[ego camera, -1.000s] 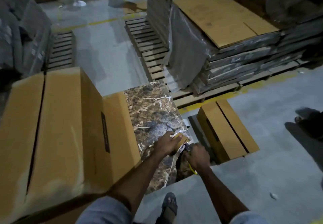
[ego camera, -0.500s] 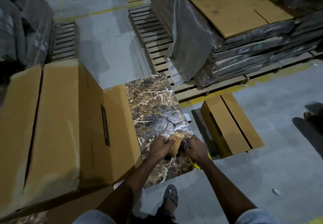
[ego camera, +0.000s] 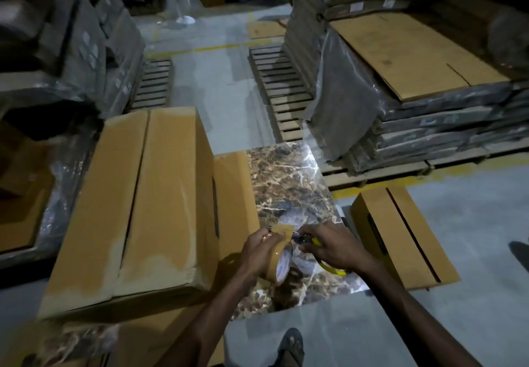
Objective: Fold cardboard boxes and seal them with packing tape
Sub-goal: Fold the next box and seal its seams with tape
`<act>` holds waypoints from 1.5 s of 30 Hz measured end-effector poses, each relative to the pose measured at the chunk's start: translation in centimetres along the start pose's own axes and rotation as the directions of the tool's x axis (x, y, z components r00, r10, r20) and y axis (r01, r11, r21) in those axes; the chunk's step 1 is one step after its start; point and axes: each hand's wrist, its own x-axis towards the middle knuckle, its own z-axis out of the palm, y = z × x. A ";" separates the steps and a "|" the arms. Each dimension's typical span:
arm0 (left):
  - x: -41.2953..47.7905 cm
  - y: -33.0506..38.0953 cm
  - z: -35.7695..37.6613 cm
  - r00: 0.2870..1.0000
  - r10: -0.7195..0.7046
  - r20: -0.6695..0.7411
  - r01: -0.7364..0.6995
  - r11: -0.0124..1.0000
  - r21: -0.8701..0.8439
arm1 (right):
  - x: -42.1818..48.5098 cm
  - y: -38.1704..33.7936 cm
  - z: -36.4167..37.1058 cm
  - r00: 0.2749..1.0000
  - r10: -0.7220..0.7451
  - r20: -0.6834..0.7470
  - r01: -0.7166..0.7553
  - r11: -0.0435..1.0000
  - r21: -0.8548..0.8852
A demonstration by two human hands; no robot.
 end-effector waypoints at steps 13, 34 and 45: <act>-7.1 5.4 -10.5 0.957 0.051 -0.287 -0.024 0.995 0.096 | 3.0 -13.2 -0.7 0.969 -0.129 -0.209 0.039 0.921 -0.387; -11.5 5.7 -14.8 0.914 0.053 -0.403 -0.020 0.996 0.087 | 8.9 -0.5 15.4 0.793 0.607 0.056 -0.592 0.744 0.310; -12.8 6.0 -17.5 0.903 0.095 -0.418 -0.033 0.987 0.154 | 9.1 -4.2 13.8 0.751 0.652 -0.104 -0.512 0.675 0.531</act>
